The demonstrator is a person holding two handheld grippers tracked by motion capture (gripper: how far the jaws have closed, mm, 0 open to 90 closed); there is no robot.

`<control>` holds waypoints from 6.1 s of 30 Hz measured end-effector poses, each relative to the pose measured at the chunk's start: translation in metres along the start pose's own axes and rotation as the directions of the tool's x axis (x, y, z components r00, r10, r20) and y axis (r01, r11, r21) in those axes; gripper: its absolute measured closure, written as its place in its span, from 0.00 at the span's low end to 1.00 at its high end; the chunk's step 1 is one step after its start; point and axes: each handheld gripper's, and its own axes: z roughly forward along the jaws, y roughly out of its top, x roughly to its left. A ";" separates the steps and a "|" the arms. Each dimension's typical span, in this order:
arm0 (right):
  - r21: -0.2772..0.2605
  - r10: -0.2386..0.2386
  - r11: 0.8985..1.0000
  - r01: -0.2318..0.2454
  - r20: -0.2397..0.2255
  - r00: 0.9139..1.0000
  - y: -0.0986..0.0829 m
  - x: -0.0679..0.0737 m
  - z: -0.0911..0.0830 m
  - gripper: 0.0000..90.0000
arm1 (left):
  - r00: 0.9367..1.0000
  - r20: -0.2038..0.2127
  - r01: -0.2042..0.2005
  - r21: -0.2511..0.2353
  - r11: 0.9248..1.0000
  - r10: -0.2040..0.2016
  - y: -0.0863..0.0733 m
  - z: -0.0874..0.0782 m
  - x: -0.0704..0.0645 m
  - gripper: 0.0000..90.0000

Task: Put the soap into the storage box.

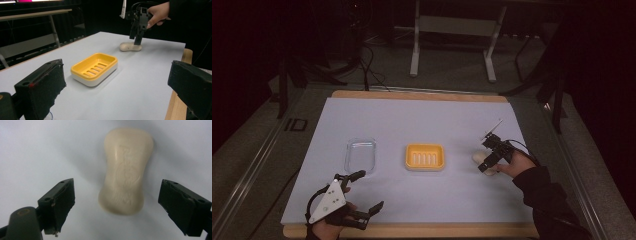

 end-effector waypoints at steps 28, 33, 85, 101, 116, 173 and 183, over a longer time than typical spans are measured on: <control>-0.074 -0.014 0.997 0.016 0.028 1.000 0.002 -0.011 0.033 0.45 | 1.000 -0.002 -0.004 0.004 1.000 0.004 0.000 0.001 0.000 0.01; -0.046 -0.036 0.998 0.038 0.046 0.998 0.005 -0.005 0.032 0.52 | 1.000 -0.001 -0.008 0.010 1.000 0.008 0.000 0.001 0.000 0.01; -0.062 -0.479 0.878 0.475 -0.080 0.874 0.021 0.017 0.007 0.55 | 1.000 0.000 -0.006 0.012 1.000 0.006 -0.001 0.000 0.000 0.01; -0.085 -0.600 0.800 0.594 -0.082 0.796 0.017 0.023 -0.011 0.55 | 1.000 0.007 -0.005 0.015 1.000 0.005 -0.001 0.001 -0.001 0.01; -0.130 -0.660 0.750 0.649 -0.083 0.746 0.028 0.039 -0.035 0.55 | 1.000 0.004 -0.006 0.014 1.000 0.006 -0.001 0.001 -0.001 0.01; -0.293 -0.776 0.614 0.733 -0.055 0.628 0.091 0.106 -0.064 0.55 | 1.000 0.014 -0.006 0.014 1.000 0.006 -0.001 0.000 -0.001 0.01; -0.313 -0.798 0.585 0.749 -0.054 0.601 0.104 0.118 -0.064 0.55 | 1.000 0.018 -0.006 0.019 1.000 0.006 -0.001 0.001 -0.001 0.01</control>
